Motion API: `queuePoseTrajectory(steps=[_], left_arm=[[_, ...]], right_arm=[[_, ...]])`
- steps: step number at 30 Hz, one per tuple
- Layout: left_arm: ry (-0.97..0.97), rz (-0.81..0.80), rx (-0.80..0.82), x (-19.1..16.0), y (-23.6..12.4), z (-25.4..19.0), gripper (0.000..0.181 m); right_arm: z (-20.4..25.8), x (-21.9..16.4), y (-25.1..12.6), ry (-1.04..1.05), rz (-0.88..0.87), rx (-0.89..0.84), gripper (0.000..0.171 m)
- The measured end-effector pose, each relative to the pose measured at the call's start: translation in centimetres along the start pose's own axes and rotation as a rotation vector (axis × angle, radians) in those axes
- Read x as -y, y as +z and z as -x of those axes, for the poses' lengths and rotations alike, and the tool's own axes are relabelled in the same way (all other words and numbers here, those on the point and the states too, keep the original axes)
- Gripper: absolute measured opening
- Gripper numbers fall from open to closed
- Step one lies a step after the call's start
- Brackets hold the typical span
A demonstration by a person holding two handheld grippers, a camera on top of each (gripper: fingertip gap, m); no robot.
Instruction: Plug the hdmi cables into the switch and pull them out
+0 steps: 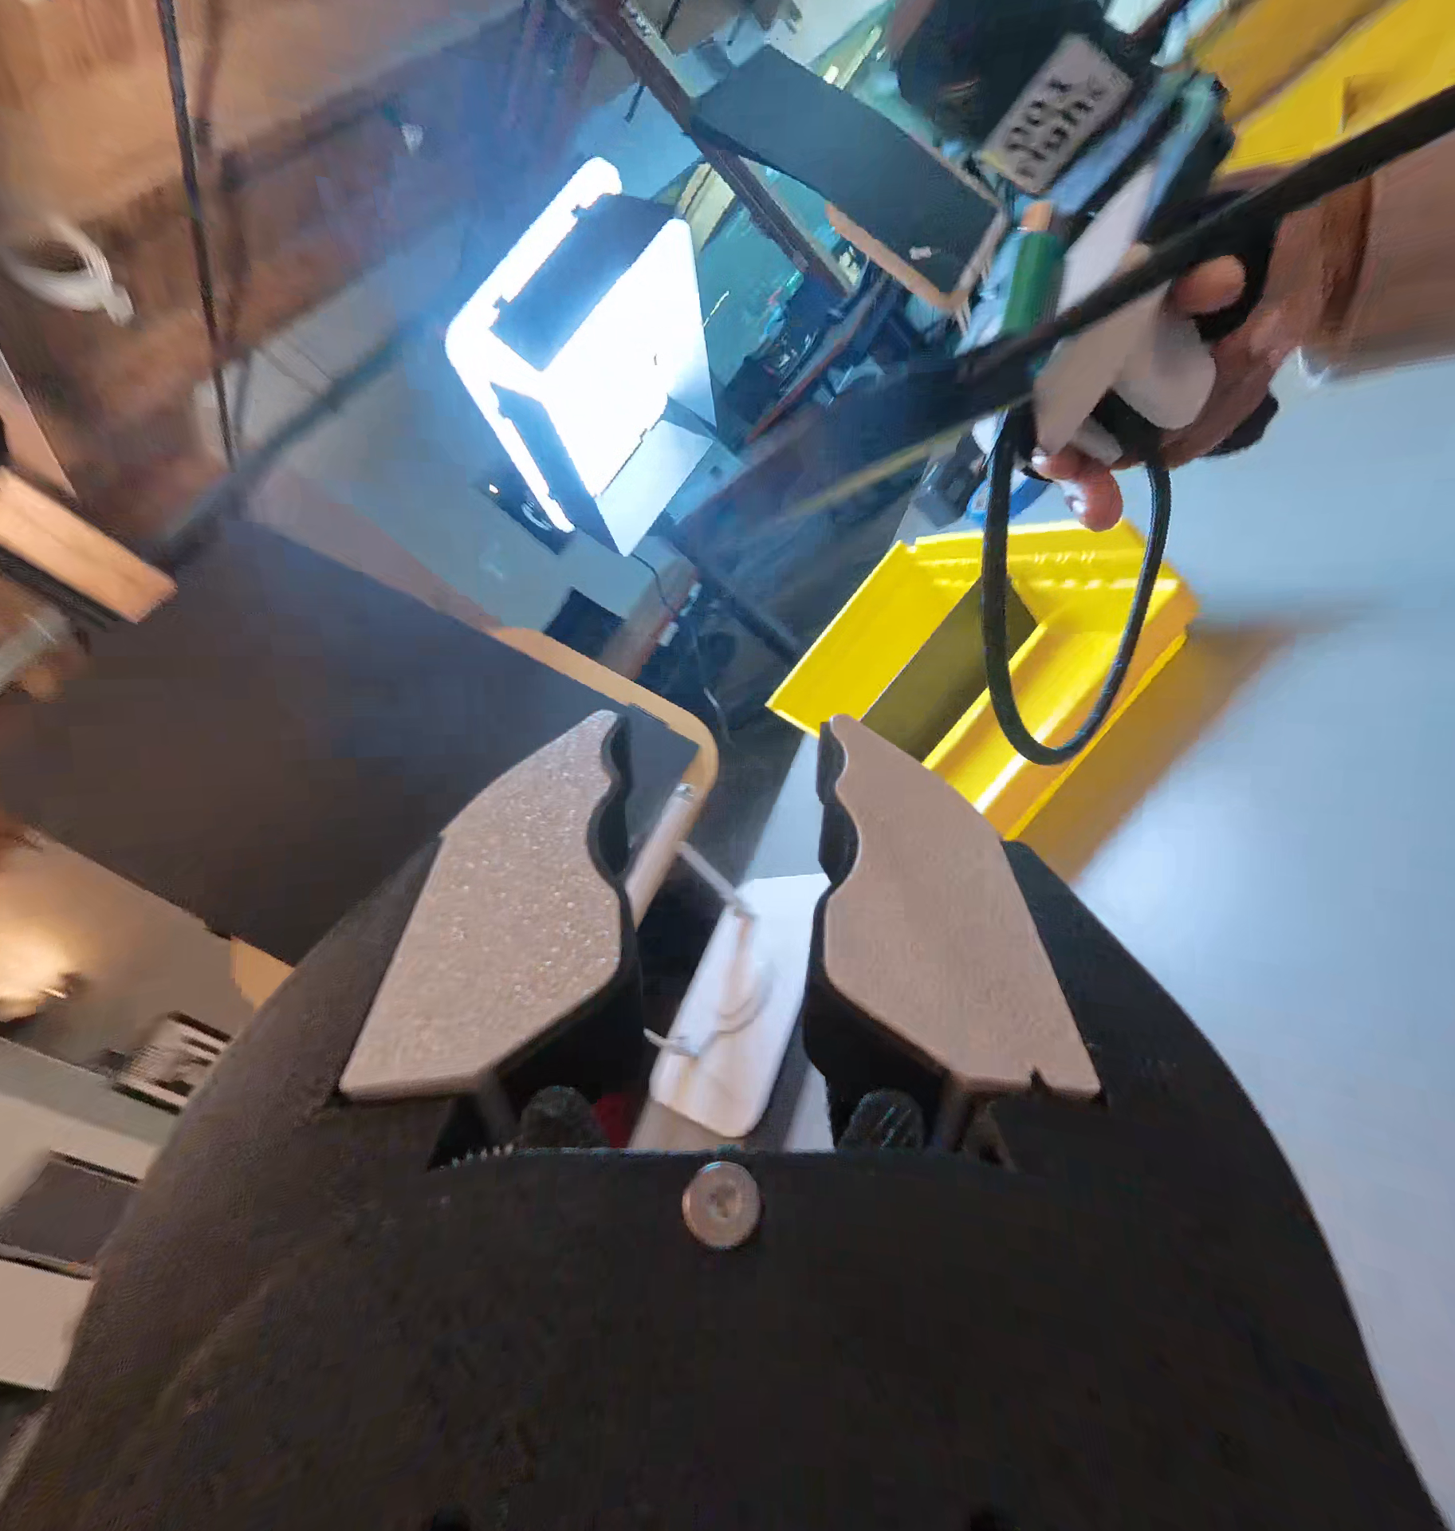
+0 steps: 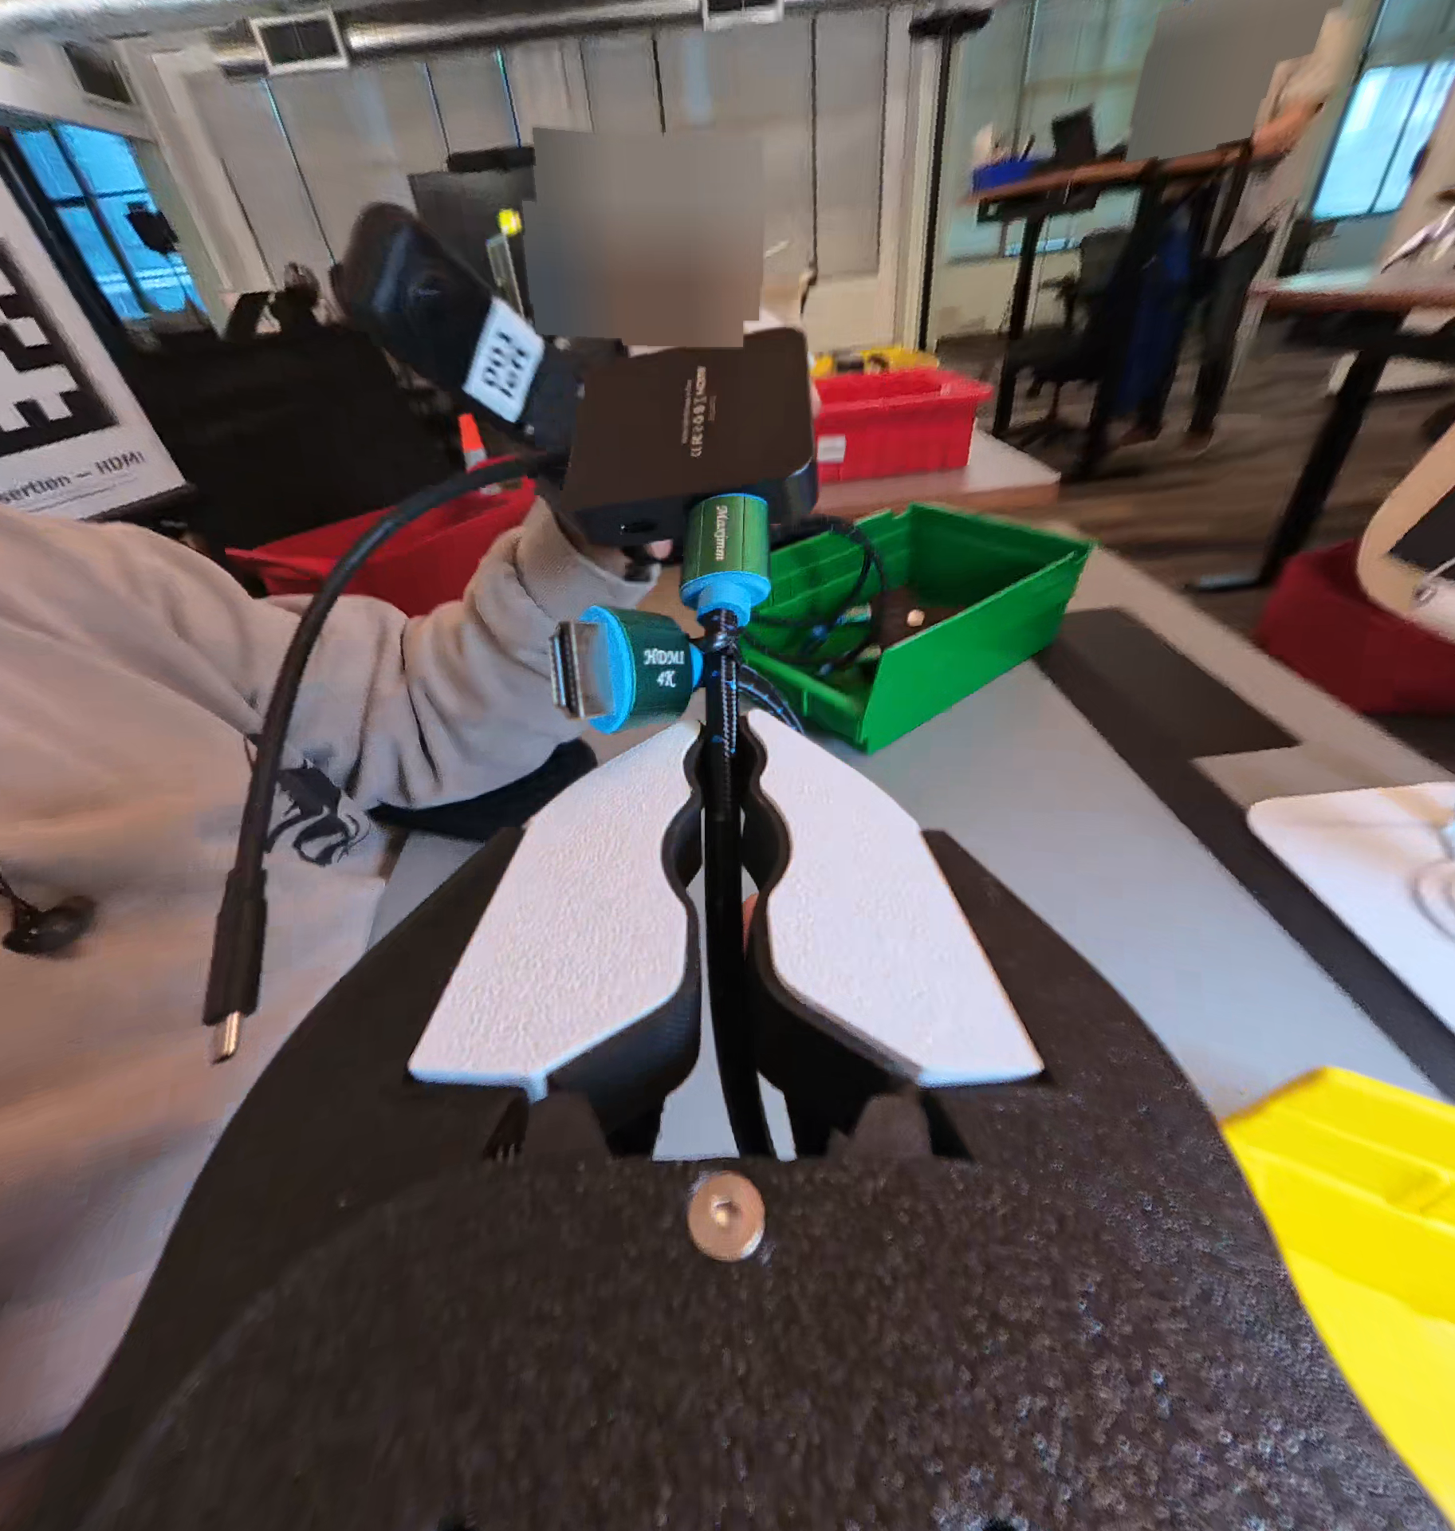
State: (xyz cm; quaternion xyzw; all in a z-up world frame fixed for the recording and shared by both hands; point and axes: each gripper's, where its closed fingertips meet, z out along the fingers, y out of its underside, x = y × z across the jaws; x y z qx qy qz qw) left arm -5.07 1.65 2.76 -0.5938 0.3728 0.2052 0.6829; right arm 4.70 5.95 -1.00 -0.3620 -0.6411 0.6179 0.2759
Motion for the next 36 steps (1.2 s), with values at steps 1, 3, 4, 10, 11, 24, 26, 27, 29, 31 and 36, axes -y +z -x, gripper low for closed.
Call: queuePoseTrajectory(steps=[1,3,4,10,11,24,26,27,29,31,36], left_arm=[[0.090,0.021,0.001,0.2,0.4,-0.8,0.046],[0.238,0.102,-0.006,-0.3,1.4,-2.3,0.050],[0.290,0.132,-0.049,-0.8,1.9,-3.6,0.049],[0.347,0.191,-0.267,-3.6,3.2,-8.5,0.014],[0.306,0.183,-0.285,-3.5,3.2,-8.6,0.014],[-0.208,-0.002,-0.444,-3.8,2.2,-7.9,0.014],[-0.173,0.025,-0.449,-3.8,2.3,-8.4,0.014],[-0.142,0.053,-0.455,-4.0,2.3,-8.7,0.014],[-0.078,0.083,-0.491,-4.0,2.2,-9.7,0.014],[-0.027,0.097,-0.507,-3.5,2.4,-10.7,0.014],[0.066,0.104,-0.534,-2.3,2.4,-12.2,0.014]], right_arm=[[-0.3,-0.9,0.6,0.016,0.031,0.003,0.004],[-0.5,-3.3,1.6,0.081,0.121,0.052,0.004],[-0.8,-4.5,2.0,0.102,0.153,0.064,0.004],[-3.3,-6.6,1.7,0.097,0.198,-0.015,0.009],[-4.3,-6.5,1.4,0.023,0.220,-0.112,0.014],[-1.9,-3.5,1.8,-0.594,0.395,-0.357,0.022],[-2.3,-4.4,3.1,-0.645,0.441,-0.374,0.022],[-2.7,-4.9,3.4,-0.666,0.479,-0.396,0.022],[-2.9,-5.9,4.1,-0.681,0.546,-0.403,0.021],[-2.8,-7.3,4.6,-0.688,0.615,-0.385,0.021],[-3.0,-9.5,5.5,-0.729,0.713,-0.357,0.012]])
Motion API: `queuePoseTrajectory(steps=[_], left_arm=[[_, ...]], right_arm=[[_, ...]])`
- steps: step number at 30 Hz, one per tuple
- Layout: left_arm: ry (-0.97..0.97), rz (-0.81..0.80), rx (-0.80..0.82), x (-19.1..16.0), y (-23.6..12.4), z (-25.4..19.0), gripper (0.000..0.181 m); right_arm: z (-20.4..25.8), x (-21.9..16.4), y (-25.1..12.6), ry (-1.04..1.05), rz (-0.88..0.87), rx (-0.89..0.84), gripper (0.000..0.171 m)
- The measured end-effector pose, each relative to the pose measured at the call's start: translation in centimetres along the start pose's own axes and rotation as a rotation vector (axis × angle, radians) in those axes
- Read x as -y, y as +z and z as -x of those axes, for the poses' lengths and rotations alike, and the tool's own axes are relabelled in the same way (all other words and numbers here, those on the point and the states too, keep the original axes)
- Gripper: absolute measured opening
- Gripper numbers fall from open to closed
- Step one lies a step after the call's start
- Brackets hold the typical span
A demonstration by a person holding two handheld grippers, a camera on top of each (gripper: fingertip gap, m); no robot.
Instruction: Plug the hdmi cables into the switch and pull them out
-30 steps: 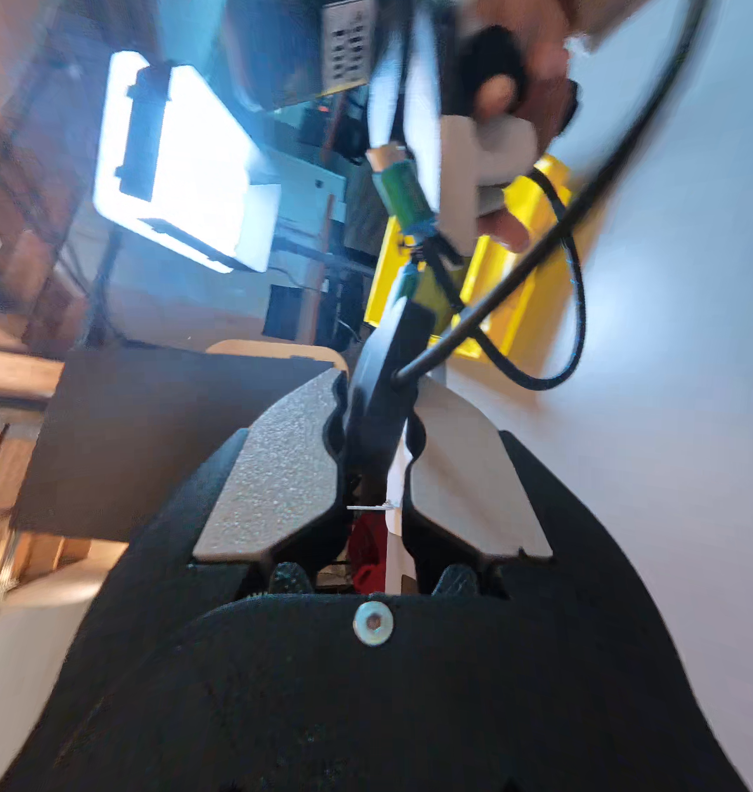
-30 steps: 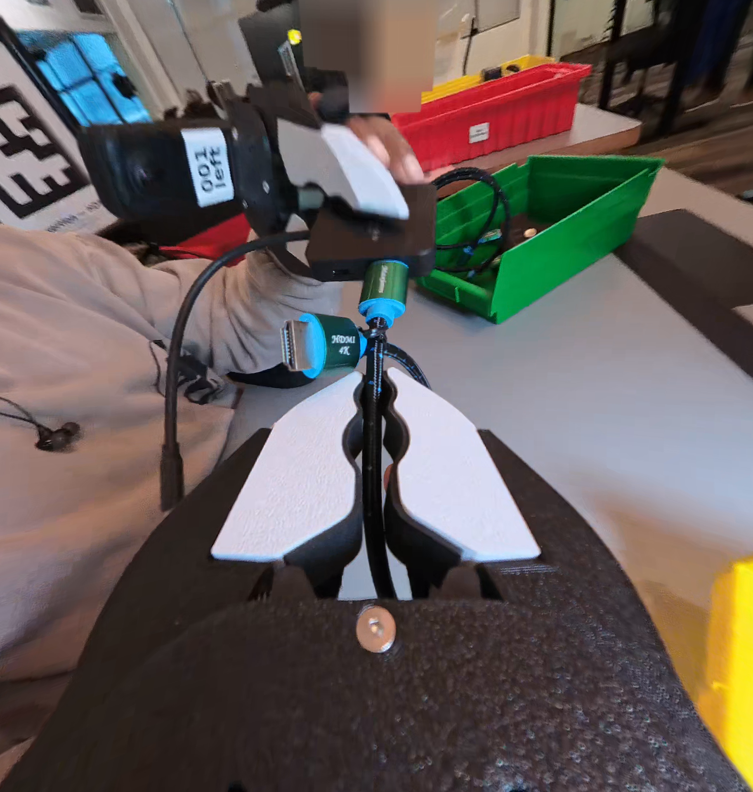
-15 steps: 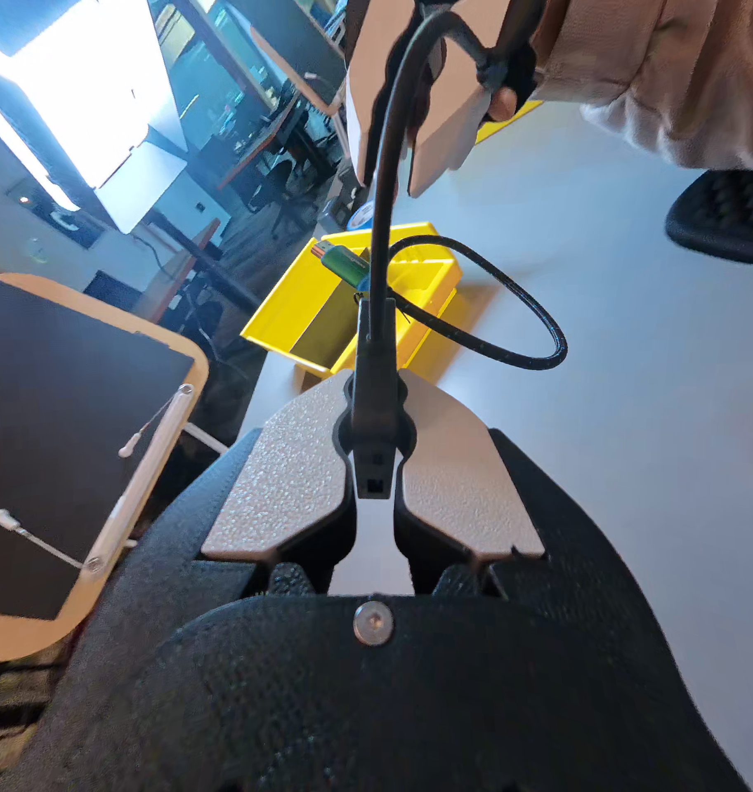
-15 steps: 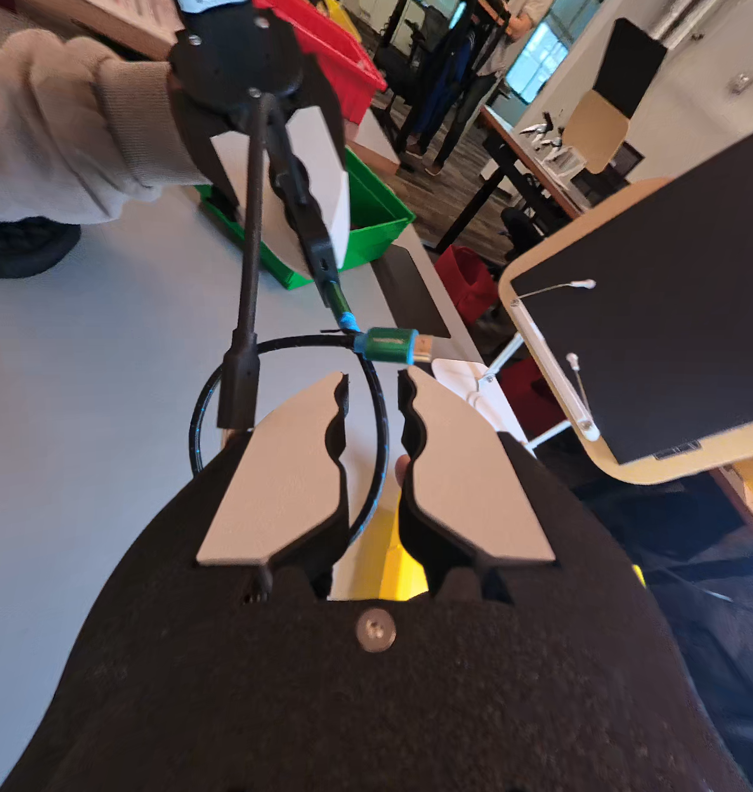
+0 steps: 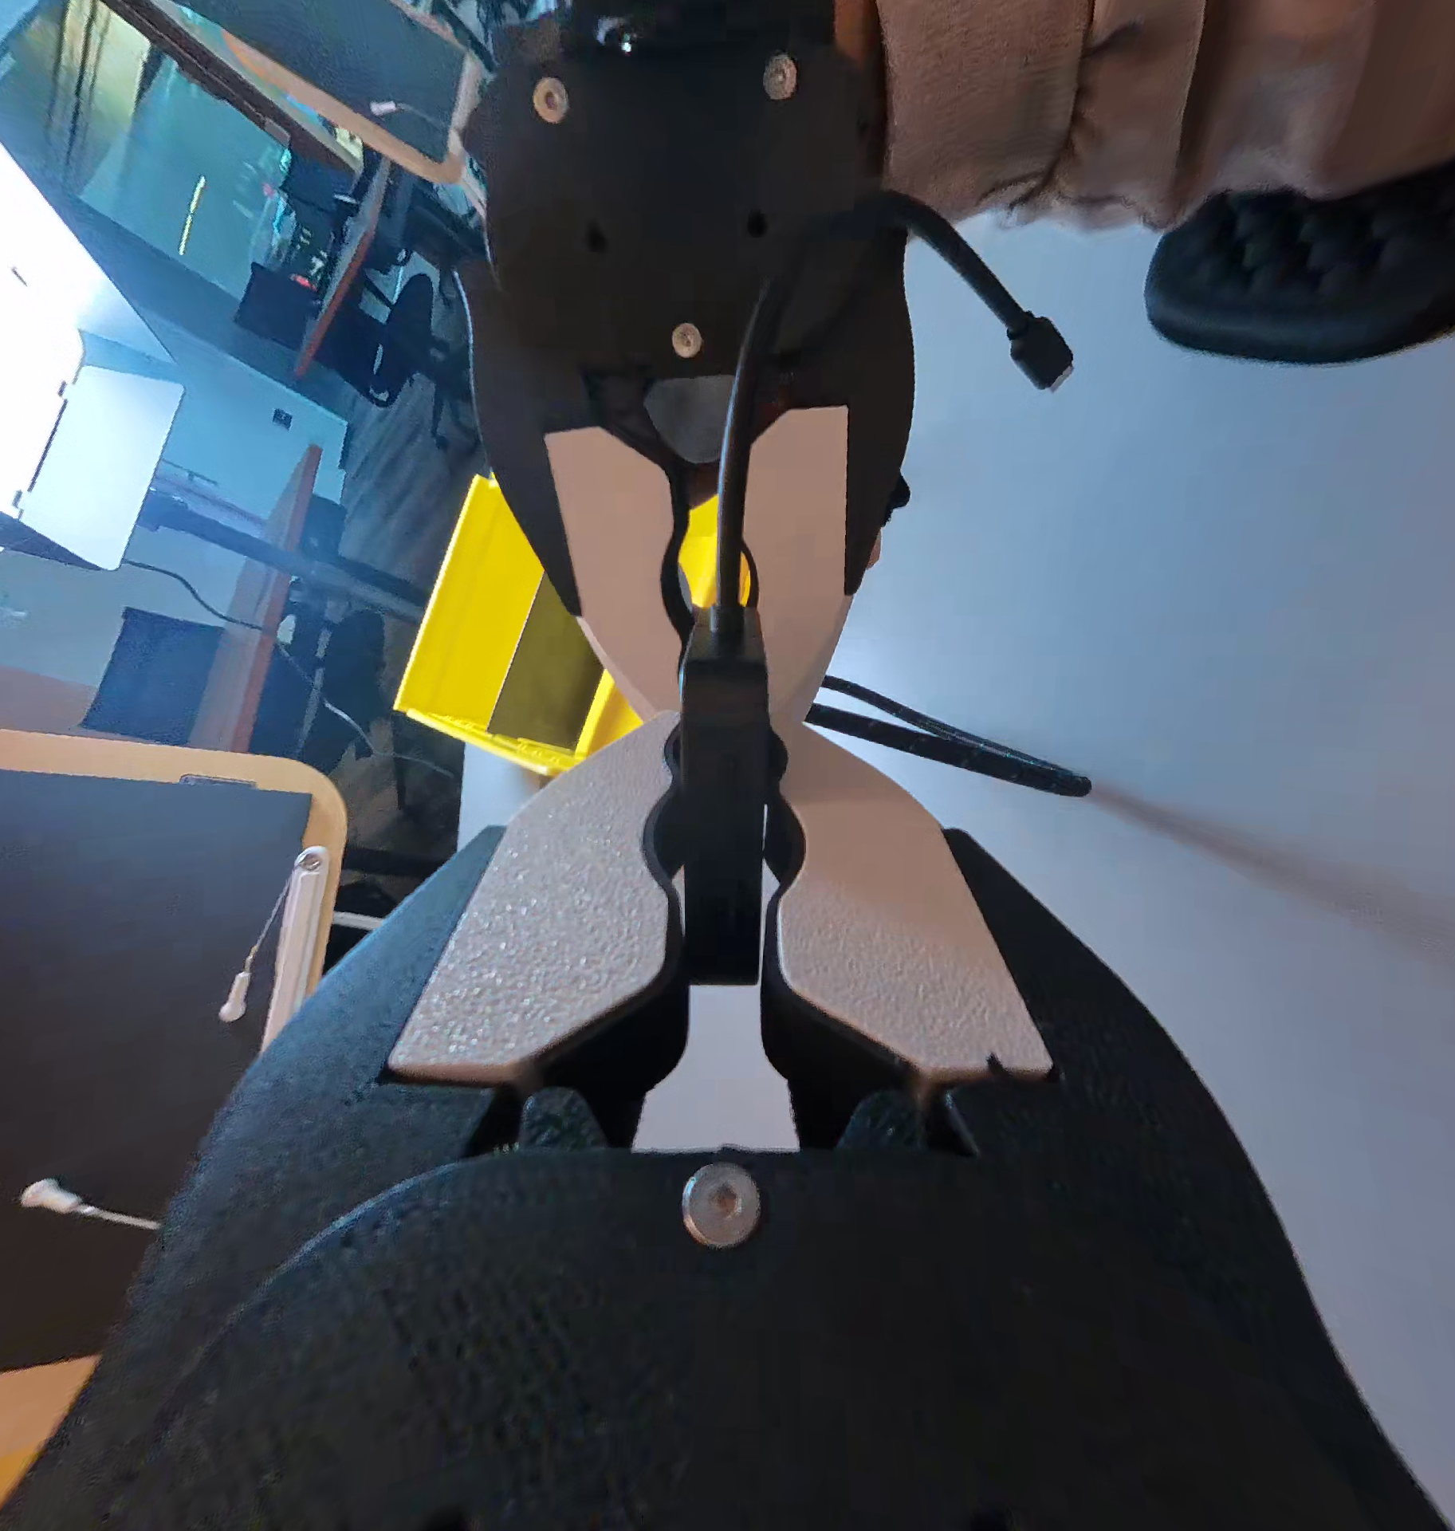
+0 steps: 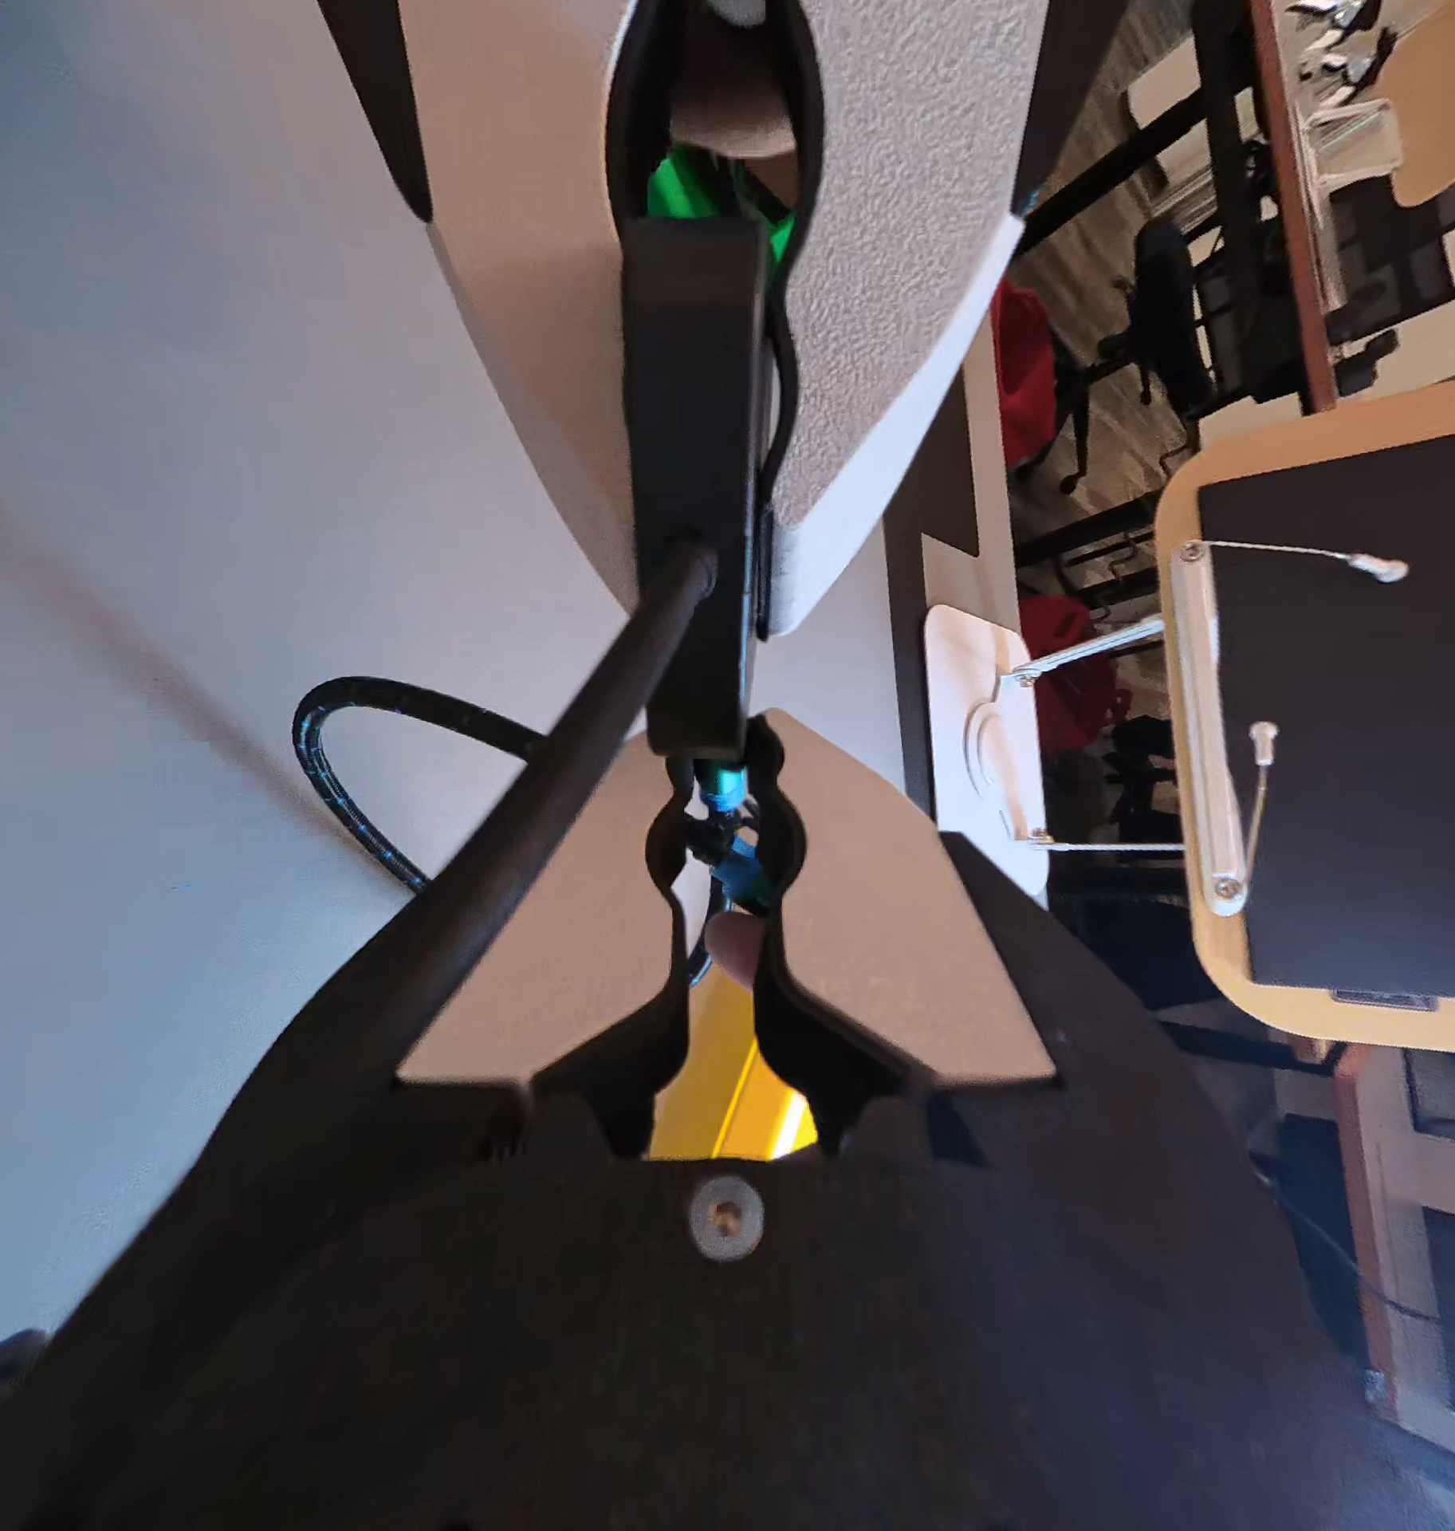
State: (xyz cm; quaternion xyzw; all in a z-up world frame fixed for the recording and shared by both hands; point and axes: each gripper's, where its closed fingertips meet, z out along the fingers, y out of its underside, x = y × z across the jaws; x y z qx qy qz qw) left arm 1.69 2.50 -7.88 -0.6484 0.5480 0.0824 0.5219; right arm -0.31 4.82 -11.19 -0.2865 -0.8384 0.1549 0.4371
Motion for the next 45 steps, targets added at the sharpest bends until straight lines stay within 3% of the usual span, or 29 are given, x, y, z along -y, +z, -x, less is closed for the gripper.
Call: queuePoseTrajectory(steps=[5,9,15,17,18,19,21,24,27,30,35,37,41,45], left_arm=[[-0.009,-0.030,0.008,0.2,-0.5,0.2,0.015],[0.049,0.060,0.036,-0.4,-0.3,0.2,0.014],[0.051,0.073,0.029,-0.4,-2.2,0.7,0.014],[0.031,0.073,0.040,-0.8,-3.0,1.1,0.014],[0.026,0.071,0.088,-1.0,-4.2,2.1,0.014],[0.008,0.057,0.140,-1.0,-6.0,3.2,0.014],[-0.038,-0.047,0.245,0.0,-10.1,5.1,0.014],[-0.057,-0.192,0.440,1.2,-15.4,7.8,0.014],[-0.123,-0.357,0.497,2.6,-17.6,8.8,0.014],[-0.154,-0.384,0.493,3.1,-16.9,9.1,0.014],[-0.177,-0.308,0.454,2.5,-13.6,8.9,0.014],[-0.221,-0.282,0.430,1.8,-12.0,9.0,0.014],[-0.262,-0.141,0.375,-0.9,-8.3,8.5,0.014],[-0.232,0.012,0.339,-3.4,-4.9,7.5,0.014]], right_arm=[[0.0,0.4,-0.5,0.022,-0.032,0.022,0.012],[-0.1,0.3,-1.2,0.037,-0.032,0.034,0.012],[-0.6,2.0,-1.4,-0.012,-0.084,-0.001,0.012],[-1.0,-0.1,-1.1,-0.041,0.047,-0.008,0.012],[-1.8,-3.6,-0.8,-0.049,0.220,-0.044,0.012],[-2.1,-5.6,-0.7,-0.024,0.241,-0.046,0.012],[-3.4,-6.5,-1.3,0.118,0.109,-0.060,0.012],[-8.5,-5.8,-4.5,0.247,-0.044,-0.296,0.012],[-12.5,-7.7,-7.8,0.318,-0.020,-0.564,0.012],[-14.7,-11.8,-9.2,0.453,0.079,-0.752,0.012],[-10.8,-22.7,-4.6,0.621,0.537,-0.590,0.014],[-9.8,-24.7,-4.3,0.614,0.631,-0.559,0.020],[-10.5,-22.7,-7.1,0.741,0.491,-0.511,0.038],[-12.8,-16.2,-12.6,0.750,0.114,-0.545,0.043]])
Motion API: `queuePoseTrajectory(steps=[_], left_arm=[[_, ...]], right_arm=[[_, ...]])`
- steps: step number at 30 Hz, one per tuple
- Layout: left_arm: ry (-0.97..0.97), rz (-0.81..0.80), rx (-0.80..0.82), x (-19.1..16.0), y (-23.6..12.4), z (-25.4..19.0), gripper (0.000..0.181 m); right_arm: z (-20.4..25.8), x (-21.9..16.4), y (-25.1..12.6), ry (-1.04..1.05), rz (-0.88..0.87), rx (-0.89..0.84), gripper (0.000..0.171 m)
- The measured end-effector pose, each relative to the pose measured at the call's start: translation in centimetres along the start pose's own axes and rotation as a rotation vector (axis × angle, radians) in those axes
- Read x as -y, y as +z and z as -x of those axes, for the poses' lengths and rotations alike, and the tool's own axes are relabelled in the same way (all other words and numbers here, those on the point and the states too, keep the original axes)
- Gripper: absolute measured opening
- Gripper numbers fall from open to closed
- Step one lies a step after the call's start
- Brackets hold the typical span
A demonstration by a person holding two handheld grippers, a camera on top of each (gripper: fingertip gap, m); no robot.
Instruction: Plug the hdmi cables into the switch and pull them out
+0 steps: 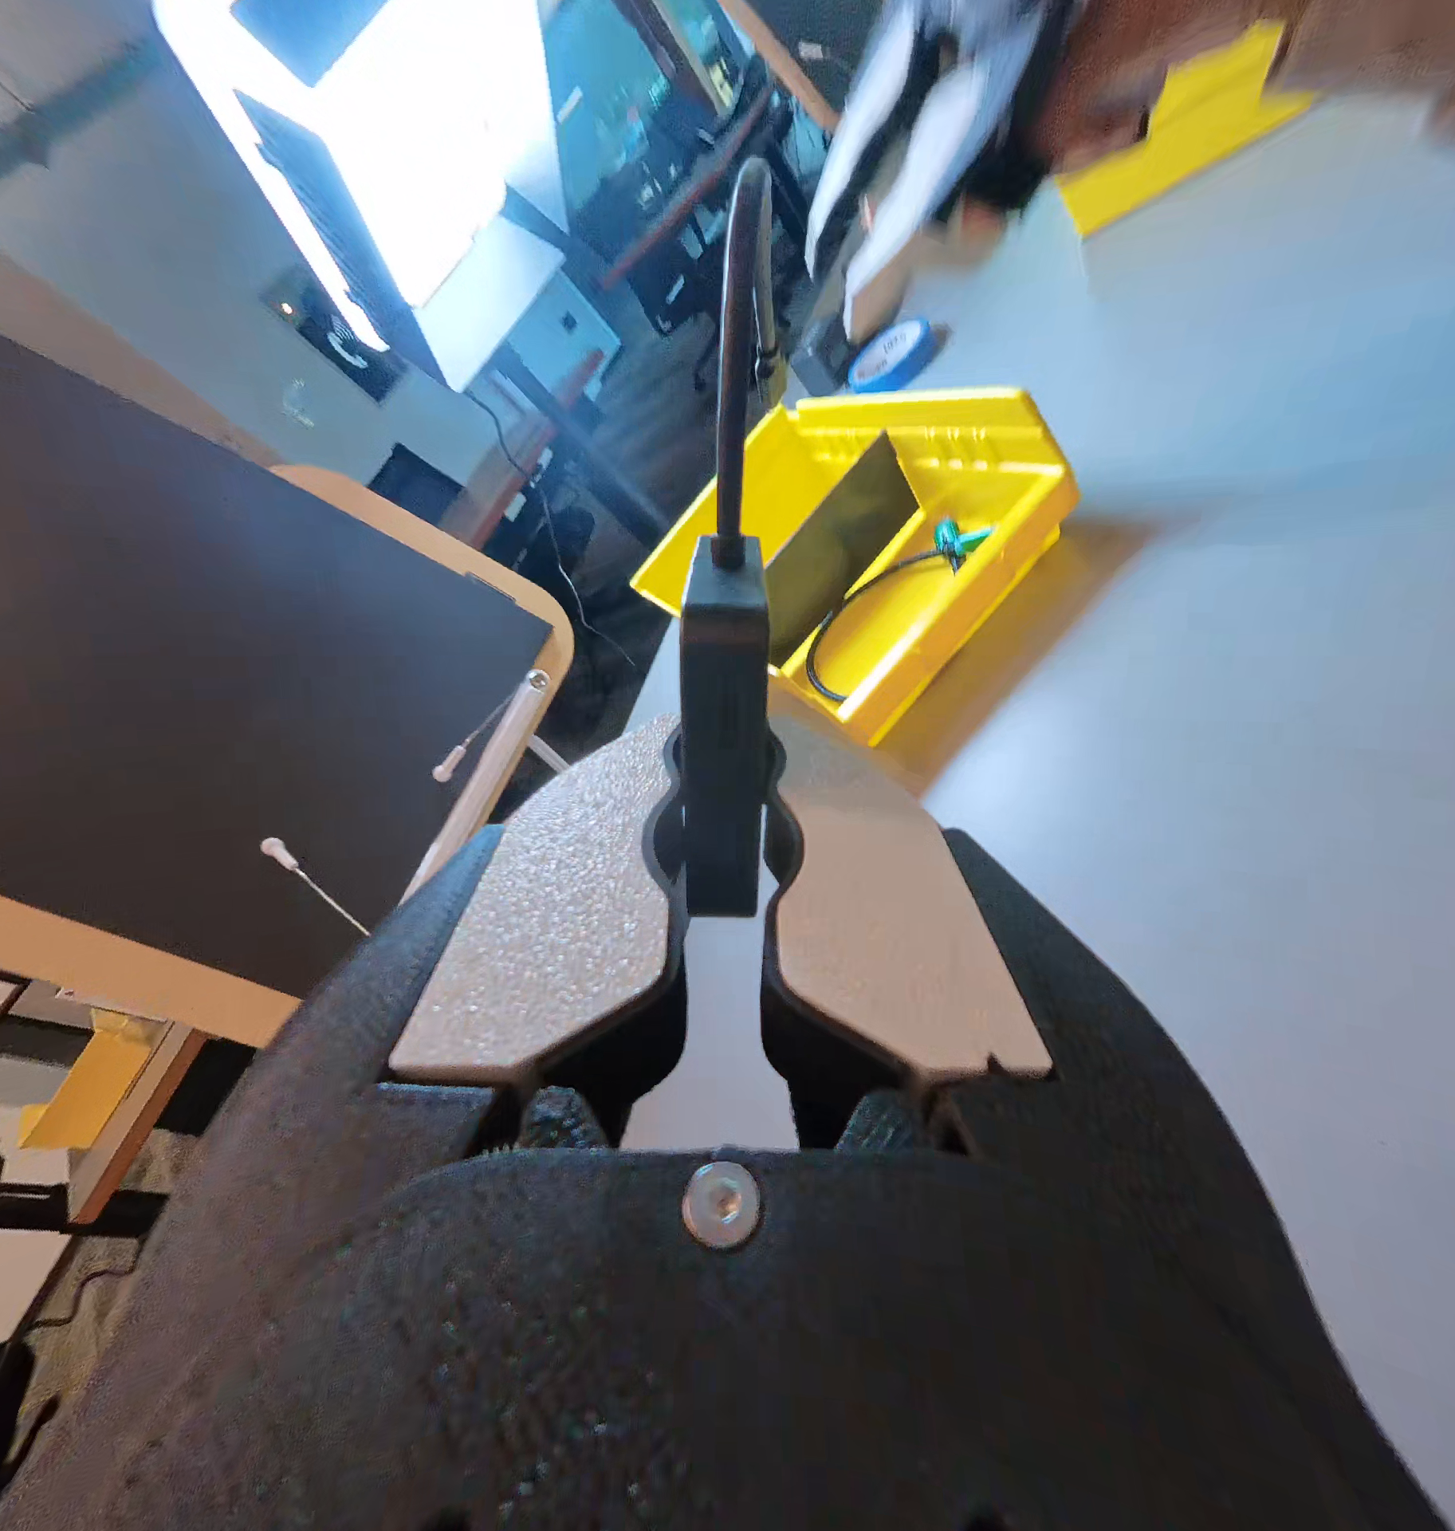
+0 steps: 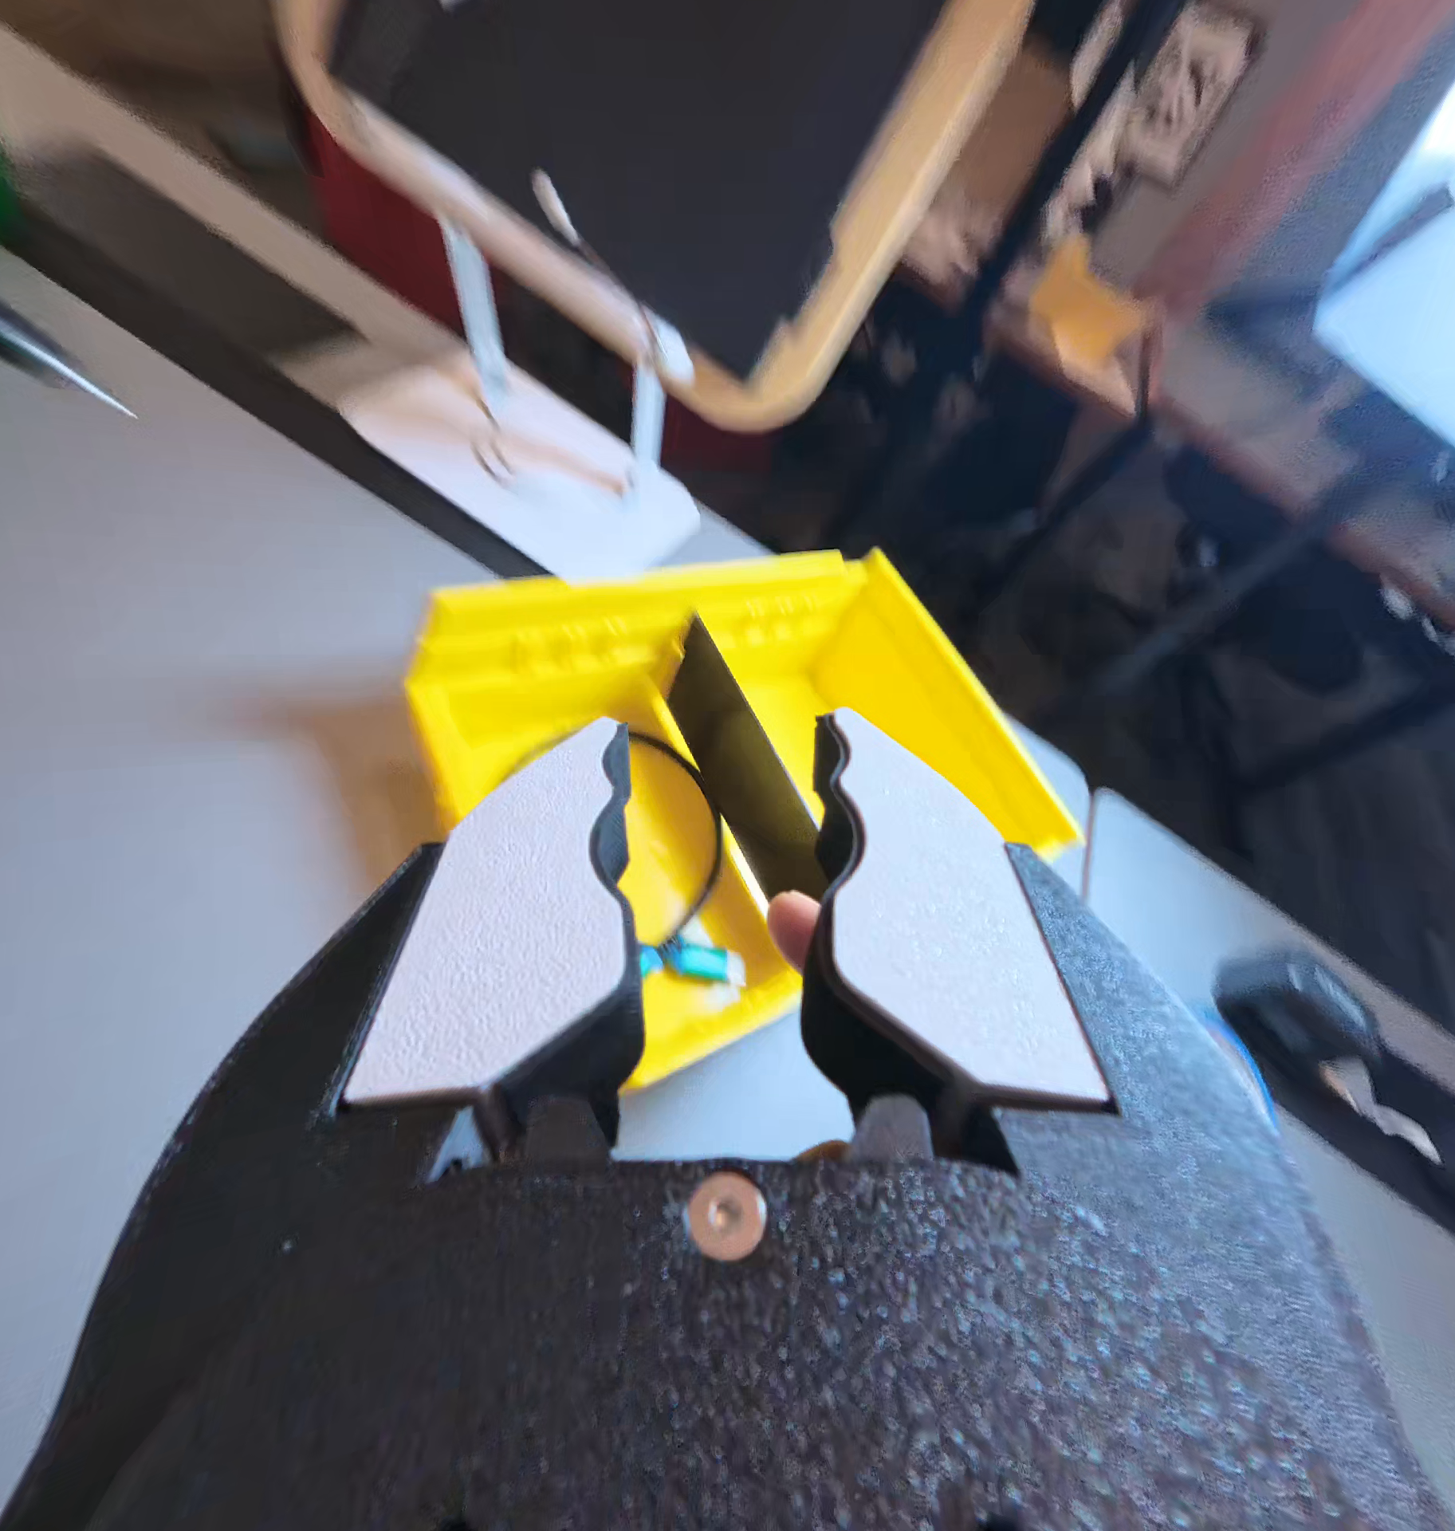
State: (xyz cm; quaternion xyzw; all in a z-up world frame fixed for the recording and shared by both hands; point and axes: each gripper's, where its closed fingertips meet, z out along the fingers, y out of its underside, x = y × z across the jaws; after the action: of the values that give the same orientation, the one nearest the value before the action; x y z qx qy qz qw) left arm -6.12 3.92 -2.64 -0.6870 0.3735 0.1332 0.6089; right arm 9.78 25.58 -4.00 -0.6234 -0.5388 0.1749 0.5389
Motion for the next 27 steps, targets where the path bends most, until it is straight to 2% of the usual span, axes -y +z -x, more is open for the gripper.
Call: queuePoseTrajectory(steps=[3,5,7,11,13,15,17,20,24,27], left_arm=[[0.060,0.076,-0.004,-1.1,1.8,-1.2,0.014],[0.104,0.118,-0.010,-1.6,2.8,-2.1,0.014],[0.145,0.153,-0.016,-2.1,3.6,-2.9,0.014],[0.199,0.203,-0.043,-2.8,4.7,-4.3,0.014],[0.226,0.239,-0.046,-3.4,4.9,-4.5,0.014],[0.245,0.264,-0.064,-4.0,5.0,-4.8,0.015],[0.208,0.256,-0.108,-4.2,5.2,-5.4,0.017],[0.140,0.254,-0.108,-5.2,5.3,-4.9,0.016],[0.064,0.284,-0.022,-7.7,4.5,-1.9,0.015],[-0.007,0.222,0.020,-7.3,3.5,-0.3,0.014]], right_arm=[[5.0,5.9,-4.5,-0.090,-0.280,0.213,0.036],[9.8,7.6,-6.2,-0.244,-0.361,0.356,0.034],[14.3,7.1,-6.1,-0.431,-0.337,0.450,0.033],[18.1,5.5,-2.5,-0.651,-0.192,0.380,0.031],[19.1,4.3,-1.4,-0.712,-0.137,0.388,0.018],[19.2,3.3,-0.9,-0.738,-0.077,0.400,0.005],[19.1,2.8,-1.0,-0.720,-0.059,0.433,0.005],[16.5,2.4,-0.8,-0.668,-0.037,0.386,0.005],[8.0,1.0,0.3,-0.462,0.050,0.157,0.005],[1.7,-0.8,1.3,-0.334,0.076,-0.044,0.004]])
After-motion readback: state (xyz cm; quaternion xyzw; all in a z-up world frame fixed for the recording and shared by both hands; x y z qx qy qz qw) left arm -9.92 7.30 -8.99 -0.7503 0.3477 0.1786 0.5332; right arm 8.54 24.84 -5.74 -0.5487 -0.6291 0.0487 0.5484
